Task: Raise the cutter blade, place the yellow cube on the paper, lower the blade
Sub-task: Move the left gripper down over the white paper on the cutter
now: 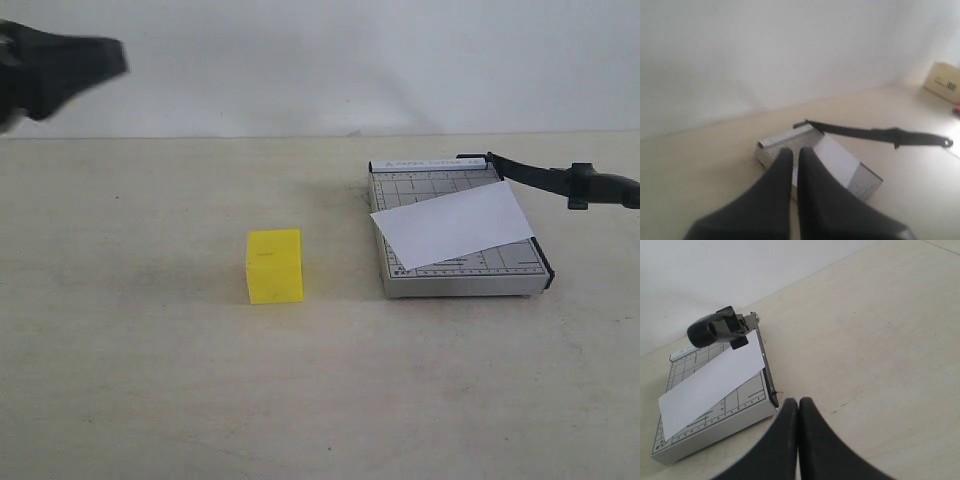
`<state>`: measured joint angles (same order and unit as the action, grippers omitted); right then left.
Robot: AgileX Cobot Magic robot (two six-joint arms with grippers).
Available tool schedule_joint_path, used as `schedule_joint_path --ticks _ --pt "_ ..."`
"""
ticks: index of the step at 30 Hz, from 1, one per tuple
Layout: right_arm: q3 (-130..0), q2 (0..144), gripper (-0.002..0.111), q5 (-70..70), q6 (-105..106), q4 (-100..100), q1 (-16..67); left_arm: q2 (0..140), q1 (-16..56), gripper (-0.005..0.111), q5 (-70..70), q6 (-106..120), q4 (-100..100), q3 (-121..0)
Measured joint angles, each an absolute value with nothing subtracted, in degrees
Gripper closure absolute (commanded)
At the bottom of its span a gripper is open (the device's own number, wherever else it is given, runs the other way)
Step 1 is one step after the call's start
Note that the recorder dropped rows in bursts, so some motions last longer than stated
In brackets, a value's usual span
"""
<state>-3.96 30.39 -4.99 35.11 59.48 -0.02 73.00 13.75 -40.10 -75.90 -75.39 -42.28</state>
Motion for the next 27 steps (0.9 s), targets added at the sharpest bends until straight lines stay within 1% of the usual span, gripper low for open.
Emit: schedule_joint_path --ticks 5,8,18,21,27 --pt "-4.0 30.4 0.108 -5.0 35.1 59.5 0.0 88.8 24.0 0.102 -37.1 -67.0 -71.6 -48.7" --pt "-4.0 30.4 0.108 -5.0 35.1 59.5 0.0 97.0 27.7 0.102 -35.7 -62.9 -67.3 -53.3" --pt "-4.0 30.4 0.108 -5.0 35.1 59.5 0.0 114.5 35.5 0.102 -32.2 -60.7 -64.8 -71.2" --pt "-4.0 30.4 0.108 -5.0 35.1 59.5 0.0 121.1 38.9 0.102 -29.9 -60.7 -65.7 -78.4" --pt "-4.0 30.4 0.108 -5.0 35.1 59.5 0.0 127.2 42.4 0.102 -27.2 -60.6 -68.2 -84.0"
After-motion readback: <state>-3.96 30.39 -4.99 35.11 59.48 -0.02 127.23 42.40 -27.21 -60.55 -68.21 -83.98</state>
